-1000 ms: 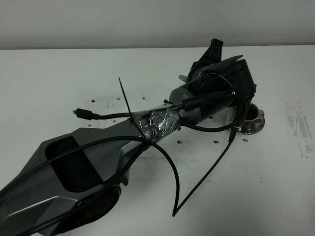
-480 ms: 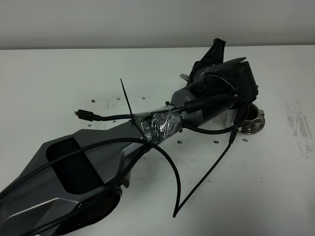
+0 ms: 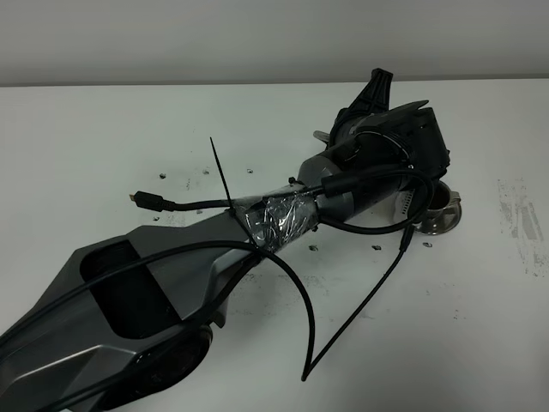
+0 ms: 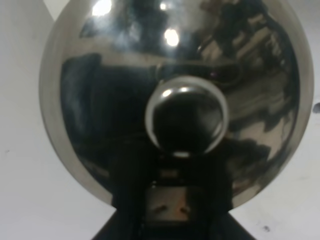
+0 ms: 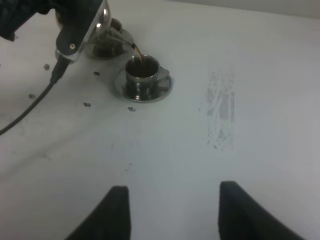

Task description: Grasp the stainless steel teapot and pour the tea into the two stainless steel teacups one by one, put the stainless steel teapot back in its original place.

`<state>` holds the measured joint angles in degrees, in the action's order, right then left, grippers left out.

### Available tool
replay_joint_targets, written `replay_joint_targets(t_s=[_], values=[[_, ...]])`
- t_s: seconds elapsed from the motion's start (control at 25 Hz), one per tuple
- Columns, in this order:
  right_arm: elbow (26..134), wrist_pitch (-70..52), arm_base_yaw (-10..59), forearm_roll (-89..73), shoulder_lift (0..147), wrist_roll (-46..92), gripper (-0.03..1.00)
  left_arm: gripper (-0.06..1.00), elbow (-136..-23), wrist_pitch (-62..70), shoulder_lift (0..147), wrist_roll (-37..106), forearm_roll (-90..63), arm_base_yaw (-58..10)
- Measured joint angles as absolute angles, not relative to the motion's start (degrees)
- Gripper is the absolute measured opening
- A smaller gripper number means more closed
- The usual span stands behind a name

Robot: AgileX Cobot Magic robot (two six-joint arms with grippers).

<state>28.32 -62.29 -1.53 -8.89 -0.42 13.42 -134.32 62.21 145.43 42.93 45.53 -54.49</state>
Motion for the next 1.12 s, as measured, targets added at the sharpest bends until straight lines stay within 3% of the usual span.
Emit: replay_joint_targets(t_s=[0.8,1.12], values=[[28.3,-62.3,-1.5,-8.9,-0.4,13.4,0.42,0.19,-134.3,63.5,143.5,43.2,32.1,-51.6],[28.3,-62.3,-1.5,-8.9,-0.4,13.4,0.42,0.19,-129.5,64.7,135.5,43.9,19.9,-49.8]])
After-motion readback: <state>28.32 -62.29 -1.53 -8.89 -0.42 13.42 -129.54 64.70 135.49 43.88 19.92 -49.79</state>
